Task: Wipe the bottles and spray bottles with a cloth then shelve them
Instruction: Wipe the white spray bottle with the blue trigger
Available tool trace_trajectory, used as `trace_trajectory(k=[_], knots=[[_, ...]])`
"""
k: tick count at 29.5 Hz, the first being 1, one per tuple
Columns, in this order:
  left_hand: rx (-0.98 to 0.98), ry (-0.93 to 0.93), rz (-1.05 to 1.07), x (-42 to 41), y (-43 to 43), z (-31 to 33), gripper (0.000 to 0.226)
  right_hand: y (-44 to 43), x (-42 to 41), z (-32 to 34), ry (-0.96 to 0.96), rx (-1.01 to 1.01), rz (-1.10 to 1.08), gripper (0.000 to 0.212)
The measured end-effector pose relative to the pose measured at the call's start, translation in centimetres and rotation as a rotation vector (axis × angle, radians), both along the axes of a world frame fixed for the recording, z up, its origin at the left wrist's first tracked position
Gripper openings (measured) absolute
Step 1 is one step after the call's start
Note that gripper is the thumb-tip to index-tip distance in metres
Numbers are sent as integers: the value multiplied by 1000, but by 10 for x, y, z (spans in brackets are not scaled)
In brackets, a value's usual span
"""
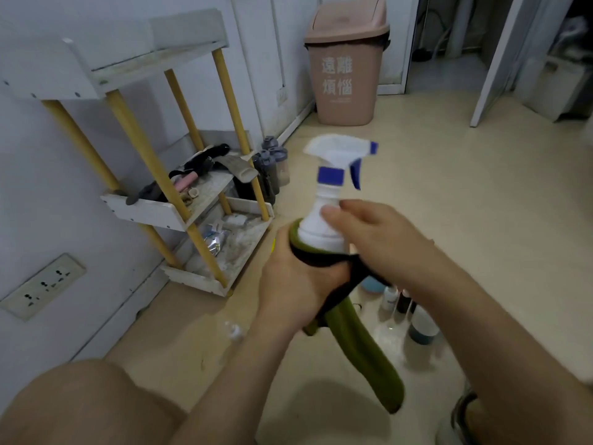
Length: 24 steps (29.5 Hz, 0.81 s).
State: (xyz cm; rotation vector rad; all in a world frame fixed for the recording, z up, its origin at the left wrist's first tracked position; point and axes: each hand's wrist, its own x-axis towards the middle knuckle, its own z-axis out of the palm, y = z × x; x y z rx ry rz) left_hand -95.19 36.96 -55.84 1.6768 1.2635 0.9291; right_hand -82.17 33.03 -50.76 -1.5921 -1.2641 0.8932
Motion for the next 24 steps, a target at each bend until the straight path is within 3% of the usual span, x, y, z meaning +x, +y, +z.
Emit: trace_trajectory(k=[3, 6, 8, 10, 11, 13, 16, 21, 24], knots=[[206, 284, -2, 6, -15, -10, 89, 6, -10, -20, -219, 19, -162, 34], [328, 320, -39, 3, -14, -18, 96, 11, -3, -26, -27, 85, -308, 27], [393, 297, -80, -2, -11, -19, 77, 11, 3, -26, 114, 108, -303, 23], [498, 276, -45, -6, -10, -18, 40, 9, 5, -23, 266, 121, -317, 22], [480, 217, -47, -4, -11, -15, 40, 8, 3, -23, 338, 120, -319, 22], [266, 36, -130, 3, -11, -11, 51, 5, -5, -27, 454, 119, -297, 19], [40, -126, -277, 9, -3, -4, 49, 5, -13, -28, 435, 167, -160, 26], [-309, -257, -453, 0, 2, 4, 43, 3, -15, -26, 300, 207, -130, 14], [-332, -210, -536, -6, 7, 1, 61, 0, -14, -24, 340, 234, -151, 15]])
